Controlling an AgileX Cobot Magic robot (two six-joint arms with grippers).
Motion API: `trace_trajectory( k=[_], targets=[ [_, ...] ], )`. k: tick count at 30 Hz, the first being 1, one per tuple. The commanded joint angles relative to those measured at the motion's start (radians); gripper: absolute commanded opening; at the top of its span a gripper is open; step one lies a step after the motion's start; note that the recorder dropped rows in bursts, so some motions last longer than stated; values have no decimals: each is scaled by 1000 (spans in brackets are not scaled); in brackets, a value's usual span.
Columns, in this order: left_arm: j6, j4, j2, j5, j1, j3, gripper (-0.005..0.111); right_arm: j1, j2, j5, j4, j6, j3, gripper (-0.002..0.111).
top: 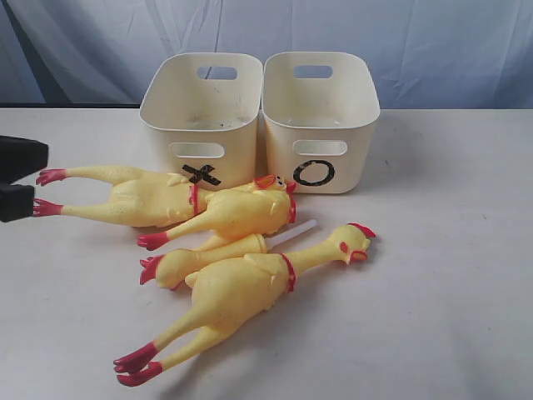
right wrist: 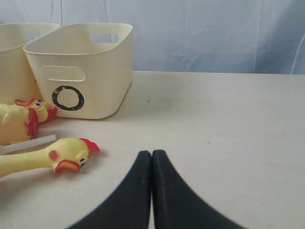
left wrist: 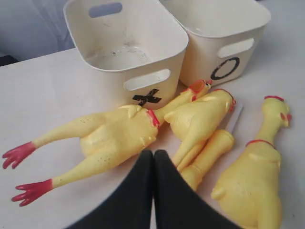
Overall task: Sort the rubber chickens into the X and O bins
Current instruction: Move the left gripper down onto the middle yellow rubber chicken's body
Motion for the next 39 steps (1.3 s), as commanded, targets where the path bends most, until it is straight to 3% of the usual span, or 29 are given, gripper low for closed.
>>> trace_trajectory(
  k=[1,9,13,16,19,23,39],
  targets=[
    [55,10,105,9,-64,-33,0,-6,-6,-9,-5,-1,3,0],
    [241,58,283,-61,-195,-39,0,-6,-6,-9,-5,-1,3,0],
    [258,100,342,-153,-218,-39,0,-6,-6,-9,-5,-1,3,0],
    [260,125,426,-253,-234,-39,15,-6,-6,-9,-5,-1,3,0],
    [260,189,509,-332,-281,-39,38,-6,-6,-9,-5,-1,3,0],
    [260,226,597,-361,-329,-68,53,-6,-6,-9,-5,-1,3,0],
    [260,281,815,-377,-329,-180,59,-6,-6,-9,-5,-1,3,0]
  ],
)
